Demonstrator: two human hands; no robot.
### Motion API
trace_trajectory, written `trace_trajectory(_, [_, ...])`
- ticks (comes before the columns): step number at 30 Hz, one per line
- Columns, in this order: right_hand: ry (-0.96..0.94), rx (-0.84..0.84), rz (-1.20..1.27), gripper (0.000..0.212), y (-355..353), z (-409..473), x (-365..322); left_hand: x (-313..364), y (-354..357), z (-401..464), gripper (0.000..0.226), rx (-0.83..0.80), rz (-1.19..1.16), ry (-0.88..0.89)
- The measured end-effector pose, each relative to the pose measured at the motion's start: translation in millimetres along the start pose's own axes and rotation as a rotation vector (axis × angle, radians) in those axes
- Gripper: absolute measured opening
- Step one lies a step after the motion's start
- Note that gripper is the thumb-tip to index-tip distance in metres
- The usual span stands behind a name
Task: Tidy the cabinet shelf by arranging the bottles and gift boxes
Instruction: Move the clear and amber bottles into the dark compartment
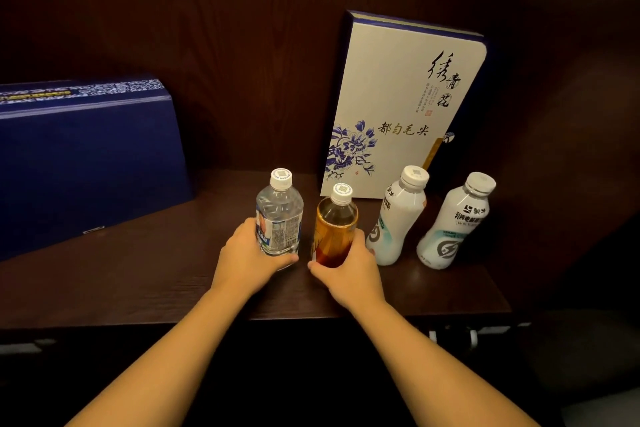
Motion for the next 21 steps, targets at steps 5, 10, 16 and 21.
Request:
trace_trajectory(5, [0.012, 0.022, 0.009, 0.069, -10, -23, 10, 6, -3, -25, 0.075, -0.028, 0.003, 0.006])
trace_trajectory(10, [0.024, -0.003, 0.011, 0.07, -30, -45, 26, 23, 3, -56, 0.072, -0.05, 0.007, 0.011])
trace_trajectory(16, [0.026, 0.012, 0.015, 0.071, -74, -77, 58, 63, 27, -103, 0.071, -0.07, 0.012, 0.009])
trace_trajectory(21, [0.052, 0.021, 0.018, 0.072, -129, -107, 96, 106, 62, -152, 0.071, -0.083, 0.002, 0.0])
Point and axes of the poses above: each hand's wrist, its own z-axis towards the middle knuckle, its own y-axis out of the palm, x = y × z, the point moved 6 cm from there along z, towards the middle knuckle, and after that the axes turned 1 degree about y, right-handed, at the moved point
